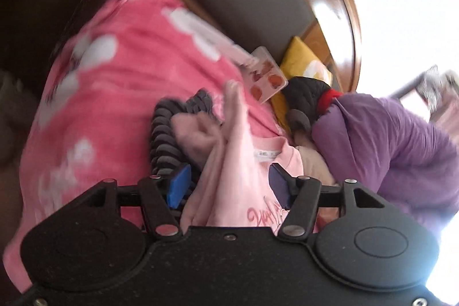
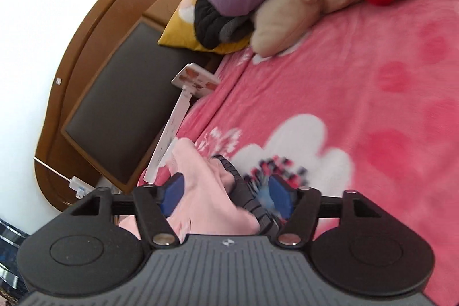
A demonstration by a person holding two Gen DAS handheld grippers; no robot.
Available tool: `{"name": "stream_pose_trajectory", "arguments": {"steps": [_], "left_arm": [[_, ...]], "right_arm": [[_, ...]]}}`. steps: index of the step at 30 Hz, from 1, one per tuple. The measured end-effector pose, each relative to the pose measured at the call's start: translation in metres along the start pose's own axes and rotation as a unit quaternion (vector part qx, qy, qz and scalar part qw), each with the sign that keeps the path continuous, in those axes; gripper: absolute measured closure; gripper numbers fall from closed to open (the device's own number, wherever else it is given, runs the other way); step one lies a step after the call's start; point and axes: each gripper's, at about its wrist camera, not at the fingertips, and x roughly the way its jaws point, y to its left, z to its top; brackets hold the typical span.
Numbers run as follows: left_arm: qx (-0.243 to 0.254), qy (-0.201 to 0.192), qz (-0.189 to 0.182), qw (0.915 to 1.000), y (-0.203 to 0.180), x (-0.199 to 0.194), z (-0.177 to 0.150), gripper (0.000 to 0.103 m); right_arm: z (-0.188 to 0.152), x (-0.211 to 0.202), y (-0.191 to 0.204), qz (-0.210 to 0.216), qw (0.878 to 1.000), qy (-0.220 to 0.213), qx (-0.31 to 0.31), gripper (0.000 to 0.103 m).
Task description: Fold clothes
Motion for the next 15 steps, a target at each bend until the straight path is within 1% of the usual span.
{"name": "stream_pose_trajectory", "arguments": {"steps": [1, 3, 4, 6, 8, 9, 11, 12, 13, 14, 15], "left_arm": [[-0.010, 0.003, -0.006, 0.9999, 0.004, 0.002, 0.003, 0.039], [-0.032, 0.011, -0.022, 0.9992, 0.014, 0.006, 0.009, 0.039], [-0.049, 0.019, -0.032, 0.9981, 0.016, 0.013, 0.013, 0.037], [-0.083, 0.040, -0.046, 0.9947, 0.024, 0.027, 0.020, 0.036], [-0.127, 0.058, -0.050, 0.9890, 0.033, 0.043, 0.028, 0.036], [-0.151, 0.067, -0.057, 0.9846, 0.038, 0.050, 0.031, 0.036], [-0.180, 0.074, -0.072, 0.9782, 0.043, 0.061, 0.037, 0.035], [-0.175, 0.077, -0.074, 0.9788, 0.042, 0.067, 0.041, 0.036], [-0.162, 0.080, -0.074, 0.9808, 0.040, 0.071, 0.044, 0.050], [-0.133, 0.079, -0.073, 0.9853, 0.035, 0.073, 0.049, 0.058], [-0.087, 0.070, -0.082, 0.9903, 0.026, 0.071, 0.054, 0.064]], "right_arm": [[-0.005, -0.012, -0.004, -0.004, 1.000, 0.000, 0.003, 0.034], [-0.014, -0.034, -0.012, -0.017, 1.000, 0.003, 0.004, 0.034], [-0.019, -0.044, -0.015, -0.019, 1.000, 0.004, 0.003, 0.034], [-0.034, -0.065, -0.021, -0.019, 1.000, 0.007, 0.003, 0.034], [-0.050, -0.079, -0.027, -0.017, 1.000, 0.008, 0.012, 0.033], [-0.058, -0.083, -0.031, -0.016, 1.000, 0.010, 0.018, 0.033], [-0.071, -0.088, -0.034, -0.020, 0.999, 0.012, 0.024, 0.033], [-0.077, -0.088, -0.034, -0.020, 0.999, 0.013, 0.026, 0.033], [-0.082, -0.088, -0.034, -0.018, 0.999, 0.014, 0.028, 0.033], [-0.086, -0.087, -0.033, -0.016, 0.999, 0.015, 0.031, 0.033], [-0.089, -0.087, -0.032, -0.013, 0.999, 0.017, 0.031, 0.033]]}}
